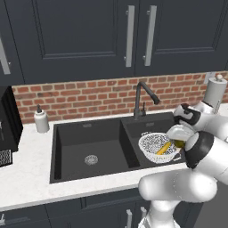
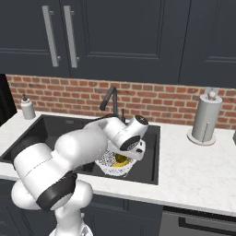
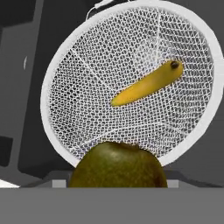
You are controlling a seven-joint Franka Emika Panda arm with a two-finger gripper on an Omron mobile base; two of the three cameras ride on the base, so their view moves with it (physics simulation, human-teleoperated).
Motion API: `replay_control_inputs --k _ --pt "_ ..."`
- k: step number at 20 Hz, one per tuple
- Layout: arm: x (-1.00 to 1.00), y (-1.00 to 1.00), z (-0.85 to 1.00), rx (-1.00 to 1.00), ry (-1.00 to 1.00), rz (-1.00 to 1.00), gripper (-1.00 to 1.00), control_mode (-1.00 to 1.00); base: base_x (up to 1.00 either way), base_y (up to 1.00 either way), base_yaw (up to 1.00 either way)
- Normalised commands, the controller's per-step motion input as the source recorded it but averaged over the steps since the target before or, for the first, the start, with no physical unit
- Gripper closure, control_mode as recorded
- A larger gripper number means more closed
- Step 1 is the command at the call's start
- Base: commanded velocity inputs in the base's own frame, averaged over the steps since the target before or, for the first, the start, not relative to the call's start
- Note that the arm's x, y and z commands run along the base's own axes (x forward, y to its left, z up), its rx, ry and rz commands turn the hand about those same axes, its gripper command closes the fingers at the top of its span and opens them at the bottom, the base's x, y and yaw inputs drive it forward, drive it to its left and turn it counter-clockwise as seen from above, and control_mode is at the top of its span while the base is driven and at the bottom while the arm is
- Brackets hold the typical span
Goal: Put the colander in the sink, put the banana, kiwi in the colander, and turn on the sink faucet and pour water over the colander.
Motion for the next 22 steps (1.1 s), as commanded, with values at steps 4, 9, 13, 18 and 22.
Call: replay_control_inputs --k 4,9,13,18,22 --pt "0.36 0.00 0.00 0.04 0.00 0.00 1.00 -1.00 0.00 0.00 0.00" --pt "0.25 0.08 -0.15 0.00 0.00 0.00 1.00 -1.00 0.00 0.00 0.00" --pt "0.14 0.19 -0.43 0.00 0.04 0.00 1.00 -1.00 0.00 0.00 0.00" --pt "0.01 0.32 -0.48 0.00 0.04 0.00 1.00 -1.00 0.00 0.00 0.00" --pt "0.12 0.03 -0.36 0.00 0.01 0.00 1.00 -1.00 0.00 0.00 0.00"
